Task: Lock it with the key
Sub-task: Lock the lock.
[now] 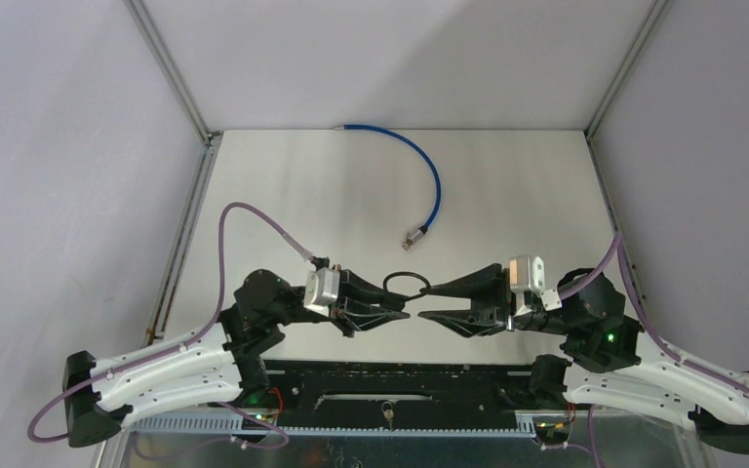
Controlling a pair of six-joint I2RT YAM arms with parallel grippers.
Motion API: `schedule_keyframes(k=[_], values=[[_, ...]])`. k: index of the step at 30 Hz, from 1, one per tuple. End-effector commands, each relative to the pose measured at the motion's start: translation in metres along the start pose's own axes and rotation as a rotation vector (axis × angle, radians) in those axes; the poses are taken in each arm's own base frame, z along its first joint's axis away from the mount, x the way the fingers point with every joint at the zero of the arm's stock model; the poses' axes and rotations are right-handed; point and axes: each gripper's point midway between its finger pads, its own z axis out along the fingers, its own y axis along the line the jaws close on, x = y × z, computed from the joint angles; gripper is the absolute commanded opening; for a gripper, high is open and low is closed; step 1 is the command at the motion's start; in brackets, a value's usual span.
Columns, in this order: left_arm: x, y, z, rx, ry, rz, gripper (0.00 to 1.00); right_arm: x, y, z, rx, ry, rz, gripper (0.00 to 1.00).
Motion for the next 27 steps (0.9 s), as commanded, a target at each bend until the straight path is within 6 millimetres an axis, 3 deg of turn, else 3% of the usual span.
schedule_keyframes(k=[1, 9, 15, 17, 27], values=[[-0.042, -0.003, 0.006, 0.028, -0.089, 0.070, 0.00, -0.027, 0.009, 0.001, -0.051, -0.068, -0.005, 0.38], [-0.040, -0.005, 0.009, 0.049, -0.078, 0.061, 0.00, -0.026, -0.006, 0.006, 0.025, -0.072, -0.014, 0.32], [-0.038, -0.003, 0.010, 0.042, -0.066, 0.056, 0.00, -0.028, -0.005, 0.005, 0.017, -0.078, -0.018, 0.05], [-0.036, -0.002, 0.011, 0.038, -0.057, 0.050, 0.00, -0.028, -0.006, 0.005, 0.016, -0.077, -0.052, 0.00], [-0.026, 0.004, 0.015, 0.020, -0.017, 0.024, 0.00, -0.025, -0.012, 0.003, 0.043, -0.064, -0.092, 0.03]])
